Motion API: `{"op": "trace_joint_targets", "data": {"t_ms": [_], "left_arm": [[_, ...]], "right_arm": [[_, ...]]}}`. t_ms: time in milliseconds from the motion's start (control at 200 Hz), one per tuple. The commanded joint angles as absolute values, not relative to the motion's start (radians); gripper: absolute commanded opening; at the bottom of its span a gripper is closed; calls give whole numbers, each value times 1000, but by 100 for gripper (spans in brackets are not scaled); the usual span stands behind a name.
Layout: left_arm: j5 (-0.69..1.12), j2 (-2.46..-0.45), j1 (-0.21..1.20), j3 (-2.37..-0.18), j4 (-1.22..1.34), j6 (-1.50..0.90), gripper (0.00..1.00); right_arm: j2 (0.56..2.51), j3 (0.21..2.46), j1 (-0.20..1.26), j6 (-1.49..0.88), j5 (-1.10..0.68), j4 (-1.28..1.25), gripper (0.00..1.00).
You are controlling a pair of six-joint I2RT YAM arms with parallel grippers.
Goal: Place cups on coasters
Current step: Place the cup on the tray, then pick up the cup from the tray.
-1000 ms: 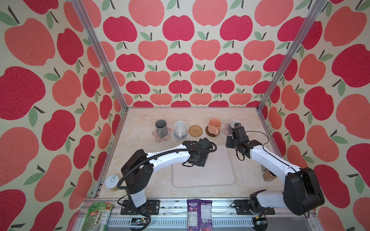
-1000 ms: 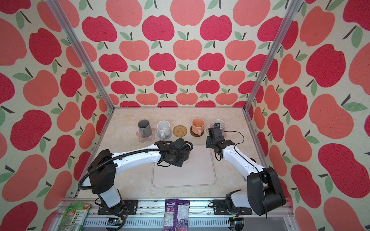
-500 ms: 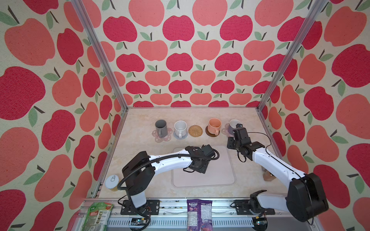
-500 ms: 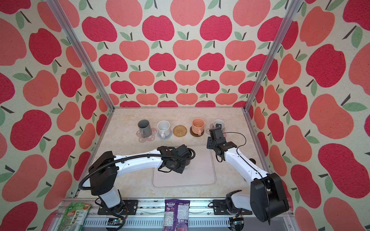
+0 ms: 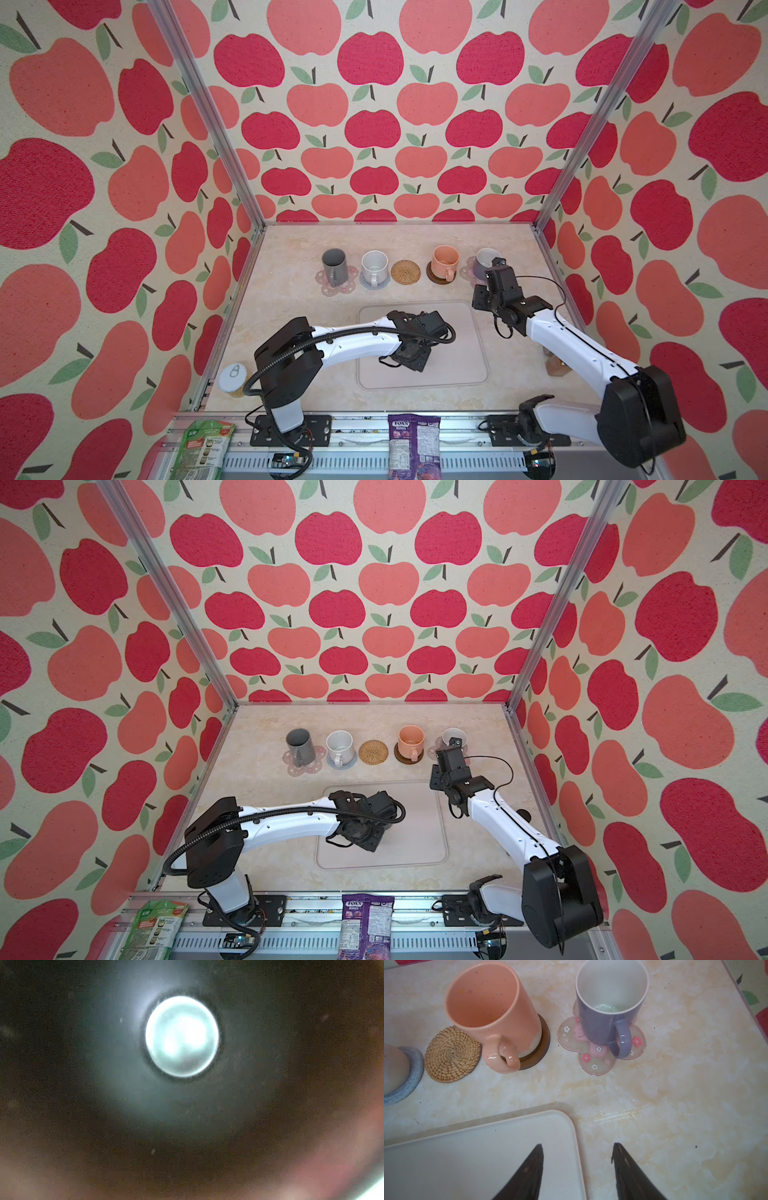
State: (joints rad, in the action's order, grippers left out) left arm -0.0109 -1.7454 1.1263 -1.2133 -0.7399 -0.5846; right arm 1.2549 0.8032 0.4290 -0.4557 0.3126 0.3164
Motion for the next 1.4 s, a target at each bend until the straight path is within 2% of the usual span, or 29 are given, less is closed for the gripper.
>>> {"op": "trace_joint_targets", "data": {"t_ms": [0,550,1116,1216,1396], "left_arm": [[-15,-1715,1127,-1226,-817,-582,30],[-66,-1663,1050,-1272,-767,-508,35],[17,-1755,1046,-1324,-722,-485,34],[17,-1772,1049,-1327,-719,-485,32],[15,-1800,1055,-1328,-714,-494,23]], "right_arm": [[1255,795,420,-477,304,347,56],[1247,800,419,-453,332,364,57],[1242,791,411,-453,335,365,57],[1246,793,411,-456,327,365,57],[1237,790,410,-451,330,366,57]]}}
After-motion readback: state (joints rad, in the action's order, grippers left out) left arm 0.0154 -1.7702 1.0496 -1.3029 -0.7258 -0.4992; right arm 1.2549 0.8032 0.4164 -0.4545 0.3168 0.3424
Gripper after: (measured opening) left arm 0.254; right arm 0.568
